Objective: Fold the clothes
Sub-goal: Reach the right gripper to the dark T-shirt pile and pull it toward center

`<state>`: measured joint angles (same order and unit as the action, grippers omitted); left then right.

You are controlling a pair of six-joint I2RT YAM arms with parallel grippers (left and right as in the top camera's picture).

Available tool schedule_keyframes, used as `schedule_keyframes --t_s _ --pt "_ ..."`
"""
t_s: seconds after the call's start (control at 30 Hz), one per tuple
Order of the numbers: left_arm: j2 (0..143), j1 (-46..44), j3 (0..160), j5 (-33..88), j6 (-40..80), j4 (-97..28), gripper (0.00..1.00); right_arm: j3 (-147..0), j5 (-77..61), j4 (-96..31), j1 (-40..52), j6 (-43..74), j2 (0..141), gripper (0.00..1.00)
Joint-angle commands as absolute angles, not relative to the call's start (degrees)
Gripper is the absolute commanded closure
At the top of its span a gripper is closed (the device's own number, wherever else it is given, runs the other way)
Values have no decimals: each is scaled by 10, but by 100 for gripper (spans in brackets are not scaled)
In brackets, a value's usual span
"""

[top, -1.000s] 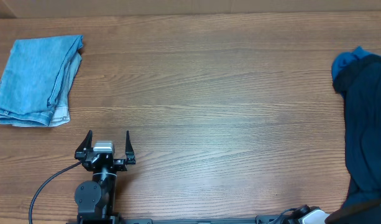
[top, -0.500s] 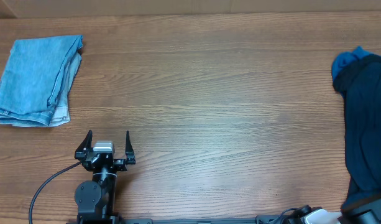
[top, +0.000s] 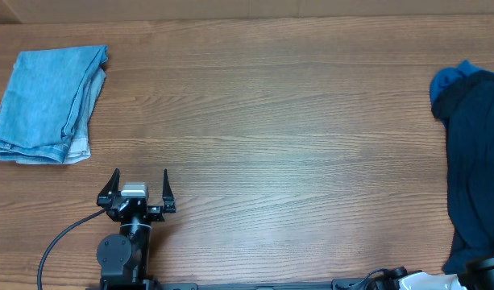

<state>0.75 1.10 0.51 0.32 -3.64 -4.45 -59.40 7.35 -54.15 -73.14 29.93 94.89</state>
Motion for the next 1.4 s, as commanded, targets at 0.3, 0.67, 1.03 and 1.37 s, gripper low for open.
schedule_keyframes --t_s 0.3,0.67,1.03,1.37 --pt "3 7 3 -1 -52 -44 0 -692 79 -590 -712 295 947 75" --pt "3 7 3 -1 -51 -44 0 -675 104 -622 -705 296 947 9" --pt "3 7 3 -1 -51 -44 0 -604 91 -530 -700 298 947 95" --pt "3 7 3 -1 -52 -44 0 -840 128 -656 -584 277 936 96"
